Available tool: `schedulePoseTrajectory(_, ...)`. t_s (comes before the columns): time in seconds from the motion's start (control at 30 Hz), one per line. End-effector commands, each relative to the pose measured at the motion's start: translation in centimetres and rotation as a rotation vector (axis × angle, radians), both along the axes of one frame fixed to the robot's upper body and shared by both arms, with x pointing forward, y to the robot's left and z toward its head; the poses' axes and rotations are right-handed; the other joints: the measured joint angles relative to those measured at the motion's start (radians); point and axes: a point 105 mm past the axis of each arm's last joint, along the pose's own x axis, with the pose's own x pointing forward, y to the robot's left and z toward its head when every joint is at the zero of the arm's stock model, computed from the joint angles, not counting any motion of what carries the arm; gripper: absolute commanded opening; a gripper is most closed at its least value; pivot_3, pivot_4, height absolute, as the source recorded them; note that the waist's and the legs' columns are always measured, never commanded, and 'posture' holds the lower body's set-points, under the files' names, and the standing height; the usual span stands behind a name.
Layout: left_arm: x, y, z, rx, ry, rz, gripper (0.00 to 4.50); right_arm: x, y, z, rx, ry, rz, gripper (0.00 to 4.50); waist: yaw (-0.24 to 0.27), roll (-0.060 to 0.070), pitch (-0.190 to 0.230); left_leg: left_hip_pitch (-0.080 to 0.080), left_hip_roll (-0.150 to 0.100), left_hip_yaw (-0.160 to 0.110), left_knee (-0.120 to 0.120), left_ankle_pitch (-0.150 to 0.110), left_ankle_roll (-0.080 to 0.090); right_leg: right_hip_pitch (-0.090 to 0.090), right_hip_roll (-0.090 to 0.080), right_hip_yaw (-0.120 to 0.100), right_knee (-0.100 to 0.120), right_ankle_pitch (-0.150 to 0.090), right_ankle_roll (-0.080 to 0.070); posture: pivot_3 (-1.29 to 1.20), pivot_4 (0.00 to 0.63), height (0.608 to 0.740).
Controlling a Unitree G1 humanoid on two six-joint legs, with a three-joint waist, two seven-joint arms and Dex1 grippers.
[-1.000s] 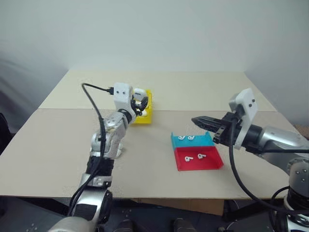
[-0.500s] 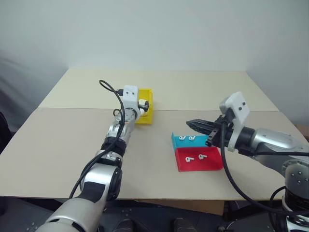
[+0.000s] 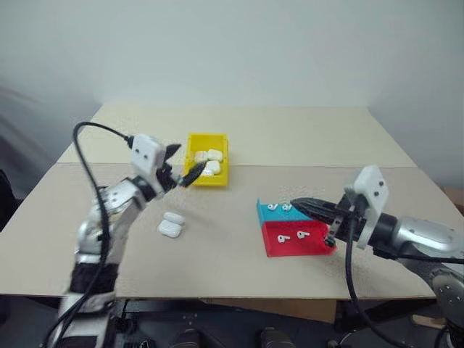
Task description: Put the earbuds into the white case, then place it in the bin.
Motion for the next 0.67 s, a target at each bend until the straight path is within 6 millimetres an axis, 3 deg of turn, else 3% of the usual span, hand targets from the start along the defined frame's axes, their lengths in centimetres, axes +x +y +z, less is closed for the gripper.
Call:
schedulePoseTrajectory(0.03, -4.3, -0.3, 0.8, 0.04, 0.012, -0.226, 4.43, -0.7, -0.5, 0.3, -0.085, -0.065, 0.078, 0.0, 0.0, 0.0, 0.0, 0.001, 0.0, 0.0, 0.0, 0.0, 0.0, 0.001, 0.0, 0.0, 0.0, 0.0, -0.001, 0.0, 0.15, 0.74)
schedulePoseTrajectory(0.17, -8.1, 0.6, -0.4, 0.115, 0.104, -0.37, 4.43, -1.5, -1.0, -1.1, -0.187, -0.066, 0.153, 0.0, 0.001, 0.0, 0.0, 0.002, 0.002, 0.001, 0.0, 0.0, -0.001, 0.001, 0.0, 0.0, 0.0, 0.0, -0.002, 0.0, 0.15, 0.74)
schedulePoseTrajectory(0.27, -9.5, 1.2, -0.9, 0.17, 0.133, -0.405, 4.43, -2.1, -1.1, -1.5, -0.213, -0.074, 0.192, 0.0, 0.006, 0.0, 0.0, 0.001, 0.002, 0.002, 0.0, 0.0, -0.001, -0.001, -0.001, 0.0, 0.0, -0.001, -0.002, 0.0, 0.15, 0.74)
schedulePoseTrajectory(0.67, -10.1, 1.5, 0.0, 0.171, 0.099, -0.362, 4.43, -1.9, -1.3, -1.7, -0.239, -0.081, 0.231, 0.0, 0.005, 0.0, 0.0, 0.001, 0.002, 0.003, 0.0, 0.0, -0.001, -0.002, 0.0, 0.0, 0.0, -0.001, -0.002, 0.0, 0.15, 0.74)
